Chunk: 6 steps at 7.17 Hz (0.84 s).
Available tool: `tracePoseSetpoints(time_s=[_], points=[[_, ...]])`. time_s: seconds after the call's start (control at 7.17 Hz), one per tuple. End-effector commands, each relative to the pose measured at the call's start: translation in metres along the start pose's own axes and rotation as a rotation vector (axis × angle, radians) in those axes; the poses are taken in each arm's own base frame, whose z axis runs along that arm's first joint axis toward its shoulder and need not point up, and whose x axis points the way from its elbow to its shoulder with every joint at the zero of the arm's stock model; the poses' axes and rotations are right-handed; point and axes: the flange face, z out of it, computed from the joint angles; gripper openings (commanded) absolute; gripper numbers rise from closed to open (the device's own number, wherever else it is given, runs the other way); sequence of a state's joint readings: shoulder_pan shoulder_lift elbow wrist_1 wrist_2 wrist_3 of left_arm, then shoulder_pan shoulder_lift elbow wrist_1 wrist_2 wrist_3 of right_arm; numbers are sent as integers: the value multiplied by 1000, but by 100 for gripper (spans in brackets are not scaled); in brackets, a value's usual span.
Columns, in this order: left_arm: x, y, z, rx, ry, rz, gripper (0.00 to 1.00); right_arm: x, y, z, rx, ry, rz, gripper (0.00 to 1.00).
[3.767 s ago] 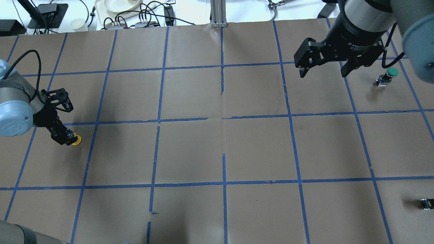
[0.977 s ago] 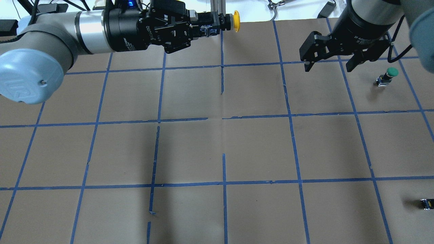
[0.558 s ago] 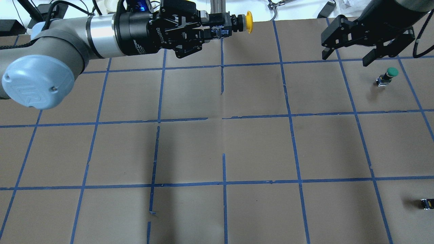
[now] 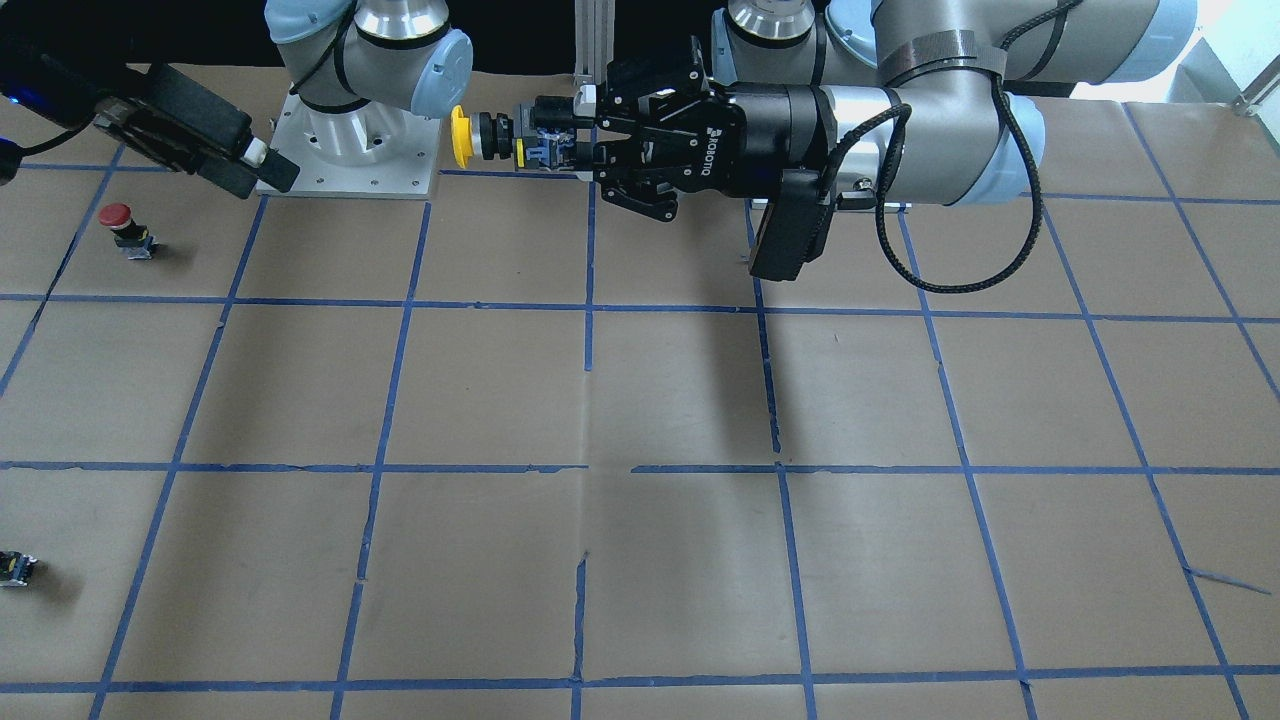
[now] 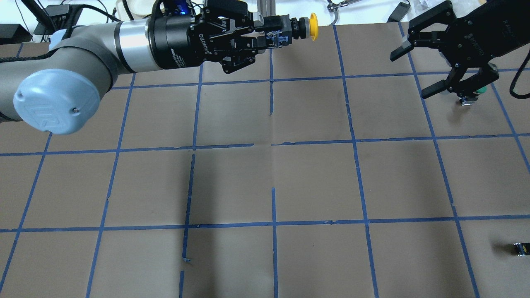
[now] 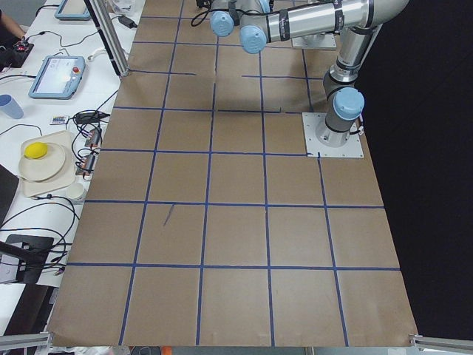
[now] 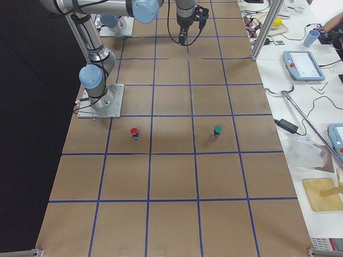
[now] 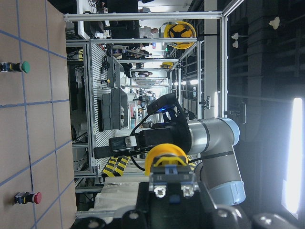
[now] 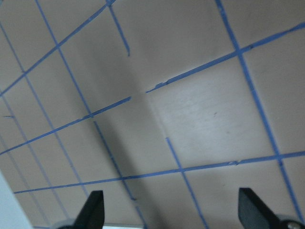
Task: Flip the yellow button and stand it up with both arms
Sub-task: 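Hold the yellow button still while the right gripper reaches to its yellow cap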
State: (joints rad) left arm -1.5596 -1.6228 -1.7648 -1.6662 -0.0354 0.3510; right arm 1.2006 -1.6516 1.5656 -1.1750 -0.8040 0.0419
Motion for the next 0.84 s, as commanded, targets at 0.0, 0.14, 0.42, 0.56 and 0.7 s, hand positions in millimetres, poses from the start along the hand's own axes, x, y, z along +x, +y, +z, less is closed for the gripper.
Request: tracePoseSetpoints(time_s=[0.0, 0.14, 0.42, 0.56, 0.7], points=[[9, 4, 7, -13, 2, -16, 2, -25, 10, 4, -79, -312, 103, 100], [8, 3, 7, -14, 1, -27, 2, -33, 21, 19, -117, -306, 97, 100], [7, 1, 7, -14, 1, -27, 2, -54, 29, 30, -149, -391, 78, 99], [7, 2, 8, -16, 1, -25, 2, -58, 28, 30, -137, -384, 67, 96], [11, 3, 8, -15, 5, -18, 2, -57, 26, 38, -157, -375, 97, 89]])
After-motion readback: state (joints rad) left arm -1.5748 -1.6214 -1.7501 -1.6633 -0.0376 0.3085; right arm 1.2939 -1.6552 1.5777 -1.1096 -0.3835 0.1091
